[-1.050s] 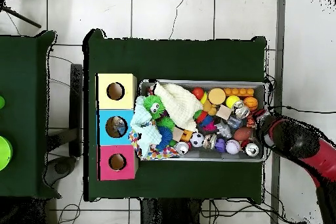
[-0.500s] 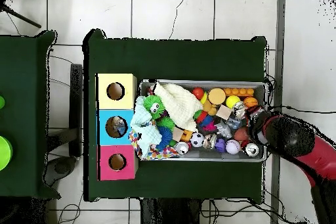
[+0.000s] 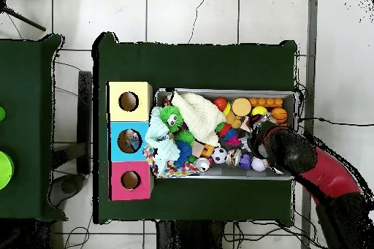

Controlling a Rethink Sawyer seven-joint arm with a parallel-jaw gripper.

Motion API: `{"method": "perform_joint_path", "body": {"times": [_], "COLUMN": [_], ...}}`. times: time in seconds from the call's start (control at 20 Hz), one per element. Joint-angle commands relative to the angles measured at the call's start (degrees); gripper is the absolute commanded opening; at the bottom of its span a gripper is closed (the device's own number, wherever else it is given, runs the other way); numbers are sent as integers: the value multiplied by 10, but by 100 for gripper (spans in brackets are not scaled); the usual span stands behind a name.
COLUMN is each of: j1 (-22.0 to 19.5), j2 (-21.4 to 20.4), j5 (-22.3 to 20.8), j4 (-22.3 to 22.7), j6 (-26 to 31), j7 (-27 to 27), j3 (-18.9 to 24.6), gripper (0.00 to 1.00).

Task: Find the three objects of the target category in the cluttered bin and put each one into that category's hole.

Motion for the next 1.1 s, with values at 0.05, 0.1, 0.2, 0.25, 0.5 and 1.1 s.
{"method": "perform_joint_path", "body": {"times": [0.05,0.1,0.2,0.25,0.5,1.1], "j1": [36,42,44,46,52,90], "j2": [27,30,47,54,59,41], "j5": [75,89,114,130,172,277], "j4": [24,15,-16,-23,-31,10], "j6": [-41,-43,-20,-26,-23,0], "j7": [174,179,168,172,157,169], "j3": [-49,-59,-70,-74,-98,-173], "gripper": [0,0,0,0,0,0]}}
